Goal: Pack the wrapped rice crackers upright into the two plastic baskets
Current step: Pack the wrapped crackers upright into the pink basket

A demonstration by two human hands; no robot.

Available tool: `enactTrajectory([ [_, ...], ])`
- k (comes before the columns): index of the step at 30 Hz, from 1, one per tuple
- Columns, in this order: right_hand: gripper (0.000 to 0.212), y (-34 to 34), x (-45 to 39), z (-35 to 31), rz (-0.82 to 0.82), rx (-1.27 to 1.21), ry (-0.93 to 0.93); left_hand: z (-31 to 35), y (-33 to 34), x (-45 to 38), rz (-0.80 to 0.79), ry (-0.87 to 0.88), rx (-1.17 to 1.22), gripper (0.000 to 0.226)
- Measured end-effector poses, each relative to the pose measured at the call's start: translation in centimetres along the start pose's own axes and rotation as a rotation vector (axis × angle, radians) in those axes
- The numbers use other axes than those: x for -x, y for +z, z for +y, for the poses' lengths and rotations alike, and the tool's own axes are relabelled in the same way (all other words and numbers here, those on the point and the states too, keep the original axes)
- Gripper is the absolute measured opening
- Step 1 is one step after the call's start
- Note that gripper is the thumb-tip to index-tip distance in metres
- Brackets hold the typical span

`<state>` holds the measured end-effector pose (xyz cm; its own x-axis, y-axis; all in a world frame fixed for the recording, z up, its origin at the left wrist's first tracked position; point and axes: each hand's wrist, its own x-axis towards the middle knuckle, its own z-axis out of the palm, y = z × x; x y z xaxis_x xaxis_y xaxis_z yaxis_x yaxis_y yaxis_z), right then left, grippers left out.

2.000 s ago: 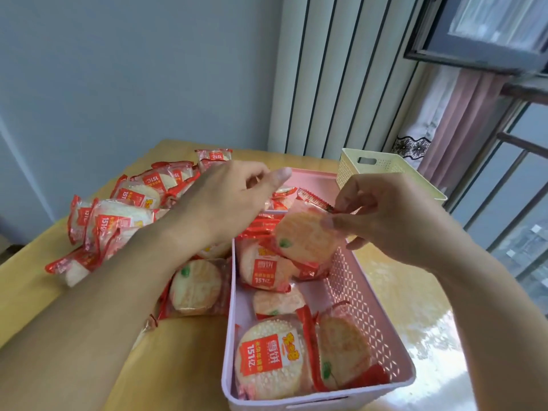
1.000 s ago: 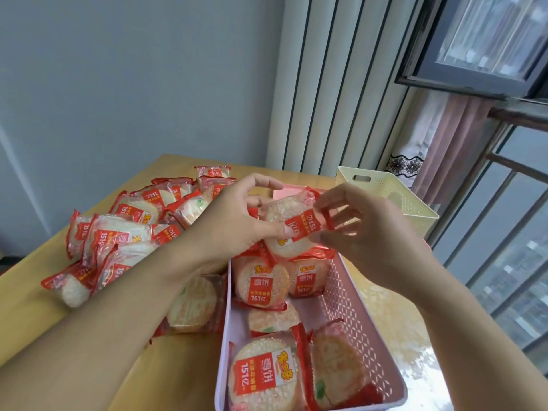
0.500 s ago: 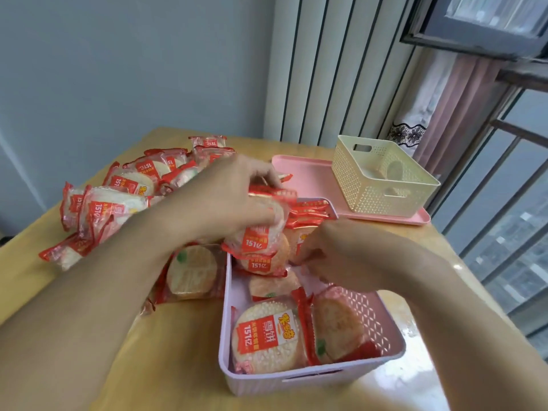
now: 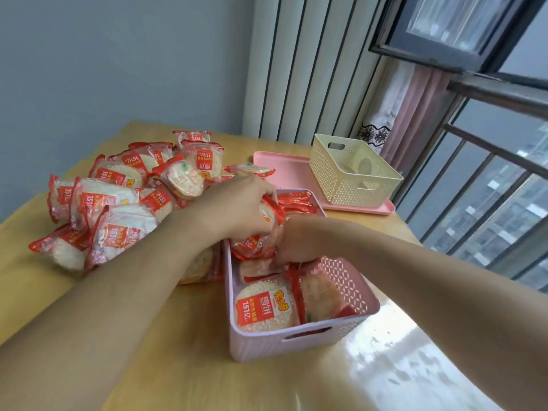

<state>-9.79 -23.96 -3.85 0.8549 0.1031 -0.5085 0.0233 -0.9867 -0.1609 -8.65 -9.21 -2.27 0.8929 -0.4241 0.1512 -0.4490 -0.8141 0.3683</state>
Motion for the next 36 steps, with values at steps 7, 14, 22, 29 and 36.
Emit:
enactTrajectory([
  [7,0.032,0.6,0.6,-0.4,-0.008,0.382,-0.02,-0.3,0.1,-0.1,-0.023,0.008,0.014,0.047],
  [14,0.017,0.4,2.8,-0.4,0.138,0.173,-0.084,-0.4,0.3,0.0,-0.026,0.024,0.003,0.049],
  [22,0.023,-3.1,6.5,2.2,0.476,-0.068,-0.157,-0.7,0.4,-0.3,-0.027,0.062,-0.036,0.046],
  [29,0.004,-4.1,5.0,6.2,0.548,-0.287,-0.163,-1.1,-0.7,-0.2,-0.026,0.051,0.193,0.038],
  [36,0.011,-5.1,3.6,6.9,0.438,-0.481,-0.204,-1.1,-1.4,-0.5,0.046,0.04,0.425,0.017],
])
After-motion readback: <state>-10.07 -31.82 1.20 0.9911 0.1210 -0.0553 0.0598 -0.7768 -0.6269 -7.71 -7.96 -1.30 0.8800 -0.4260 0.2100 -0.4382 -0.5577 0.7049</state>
